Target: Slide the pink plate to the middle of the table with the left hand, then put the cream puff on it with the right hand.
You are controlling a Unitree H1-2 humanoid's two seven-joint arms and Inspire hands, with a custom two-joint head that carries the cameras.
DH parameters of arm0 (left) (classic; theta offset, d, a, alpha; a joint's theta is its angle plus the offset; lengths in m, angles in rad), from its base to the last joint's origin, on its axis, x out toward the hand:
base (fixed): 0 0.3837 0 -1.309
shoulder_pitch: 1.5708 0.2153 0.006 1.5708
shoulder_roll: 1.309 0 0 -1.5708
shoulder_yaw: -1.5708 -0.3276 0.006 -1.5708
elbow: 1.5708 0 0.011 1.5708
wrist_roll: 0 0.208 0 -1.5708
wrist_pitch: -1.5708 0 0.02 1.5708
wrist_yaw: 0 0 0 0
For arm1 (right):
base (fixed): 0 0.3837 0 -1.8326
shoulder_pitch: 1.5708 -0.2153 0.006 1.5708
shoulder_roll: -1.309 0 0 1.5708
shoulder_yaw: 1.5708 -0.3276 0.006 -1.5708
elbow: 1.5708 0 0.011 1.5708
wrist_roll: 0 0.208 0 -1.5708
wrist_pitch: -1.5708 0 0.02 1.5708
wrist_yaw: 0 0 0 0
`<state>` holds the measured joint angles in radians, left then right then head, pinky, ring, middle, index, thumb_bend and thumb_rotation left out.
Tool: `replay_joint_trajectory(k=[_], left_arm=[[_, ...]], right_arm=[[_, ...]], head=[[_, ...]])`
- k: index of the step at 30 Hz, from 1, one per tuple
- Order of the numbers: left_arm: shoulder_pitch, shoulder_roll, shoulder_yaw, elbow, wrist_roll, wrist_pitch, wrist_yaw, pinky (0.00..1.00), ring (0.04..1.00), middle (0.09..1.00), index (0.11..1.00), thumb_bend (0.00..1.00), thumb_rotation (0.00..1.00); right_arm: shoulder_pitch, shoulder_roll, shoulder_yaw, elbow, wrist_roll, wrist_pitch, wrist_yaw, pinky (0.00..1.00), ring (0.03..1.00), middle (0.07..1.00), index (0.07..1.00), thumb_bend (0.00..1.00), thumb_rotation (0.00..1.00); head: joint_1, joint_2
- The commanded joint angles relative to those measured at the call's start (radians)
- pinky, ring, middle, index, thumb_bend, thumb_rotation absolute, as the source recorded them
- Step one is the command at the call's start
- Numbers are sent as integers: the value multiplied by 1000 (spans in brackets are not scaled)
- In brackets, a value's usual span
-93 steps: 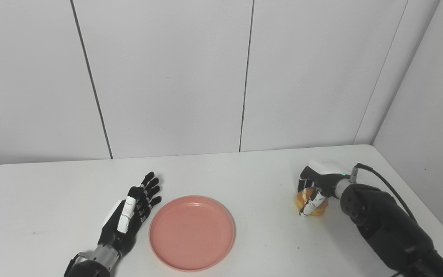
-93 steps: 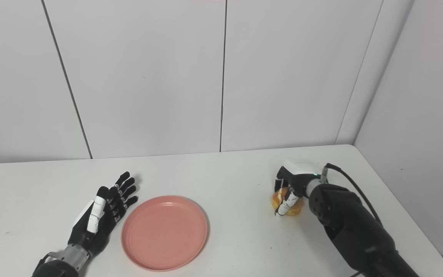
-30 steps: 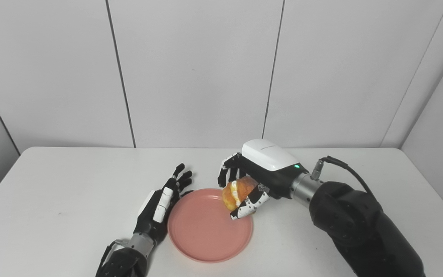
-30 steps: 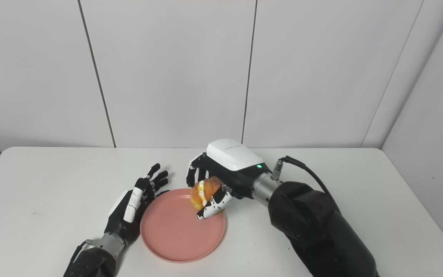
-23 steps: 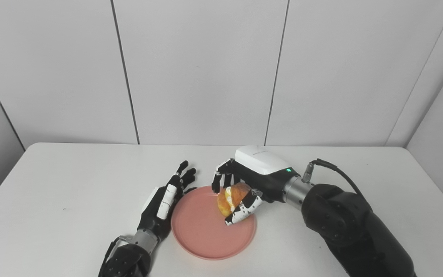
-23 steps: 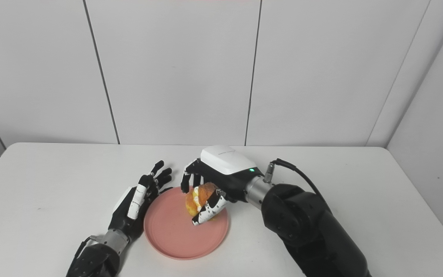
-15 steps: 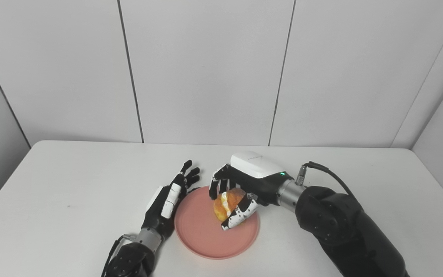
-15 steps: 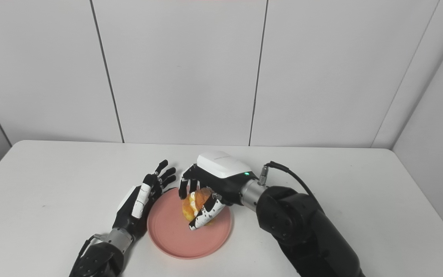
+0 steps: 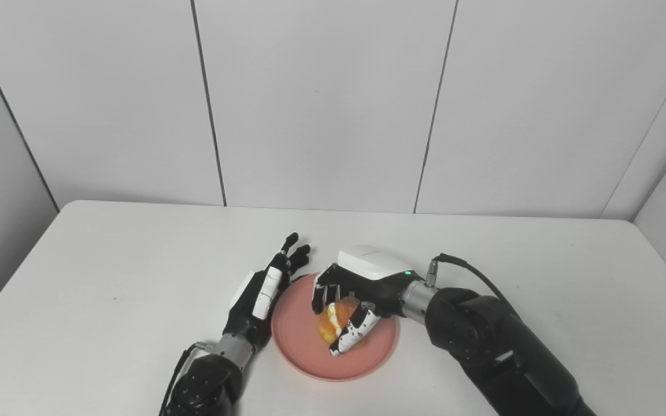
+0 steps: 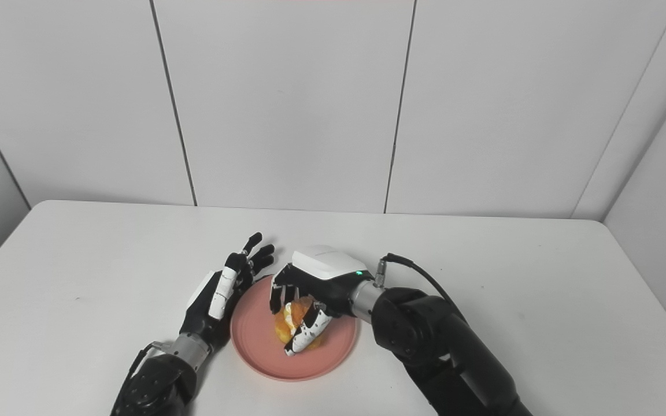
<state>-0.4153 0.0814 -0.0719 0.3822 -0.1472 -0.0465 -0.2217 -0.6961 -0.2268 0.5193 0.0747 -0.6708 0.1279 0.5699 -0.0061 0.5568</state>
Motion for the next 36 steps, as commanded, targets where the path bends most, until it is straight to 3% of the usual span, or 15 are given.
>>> replay_joint_trajectory(k=[1, 12, 24, 25, 27, 28, 29, 31, 34, 36], left_arm=[[44, -11, -23, 33, 26, 76, -8, 846, 948, 940, 1000, 992, 980], [43, -13, -35, 26, 27, 76, -10, 830, 941, 943, 1000, 955, 986], [36, -7, -37, 43, 26, 62, -18, 812, 952, 964, 1000, 955, 986], [35, -6, -37, 44, 27, 61, -20, 802, 959, 966, 1000, 951, 990], [35, -5, -39, 43, 27, 63, -20, 796, 964, 966, 1000, 950, 993], [35, -5, -39, 41, 27, 66, -19, 790, 971, 968, 1000, 950, 996], [35, -5, -39, 40, 28, 67, -17, 789, 973, 969, 1000, 951, 996], [35, -4, -40, 43, 32, 64, -14, 770, 963, 970, 1000, 962, 996], [37, -3, -41, 40, 35, 61, -12, 768, 953, 960, 1000, 966, 994], [38, -2, -41, 39, 34, 57, -15, 769, 945, 953, 1000, 956, 995]], right_arm=[[-43, 9, -1, 7, -4, -57, -45, 308, 410, 502, 500, 516, 0], [-31, 14, -5, 71, -7, -152, -132, 349, 447, 528, 470, 515, 0], [-26, 1, -4, 60, -23, -199, -163, 440, 471, 538, 465, 516, 0], [-25, -1, -5, 57, -22, -198, -162, 491, 545, 592, 480, 521, 84], [-28, -8, -1, 43, -19, -178, -130, 569, 630, 647, 491, 523, 132], [-30, -13, 3, 35, -18, -162, -107, 659, 730, 723, 608, 837, 224], [-31, -17, 5, 28, -17, -148, -83, 682, 755, 742, 631, 896, 242], [-30, -24, 5, 17, -17, -134, -50, 822, 854, 817, 700, 984, 289], [-34, -38, 13, -1, -36, -119, 4, 957, 926, 869, 748, 1000, 359], [-34, -43, 15, -3, -44, -117, 25, 989, 946, 884, 763, 1000, 390]], head=[[0, 1], [3, 4], [-4, 4], [-4, 4], [-6, 4], [-6, 4], [-7, 3], [-7, 3], [-10, 5], [-11, 5]])
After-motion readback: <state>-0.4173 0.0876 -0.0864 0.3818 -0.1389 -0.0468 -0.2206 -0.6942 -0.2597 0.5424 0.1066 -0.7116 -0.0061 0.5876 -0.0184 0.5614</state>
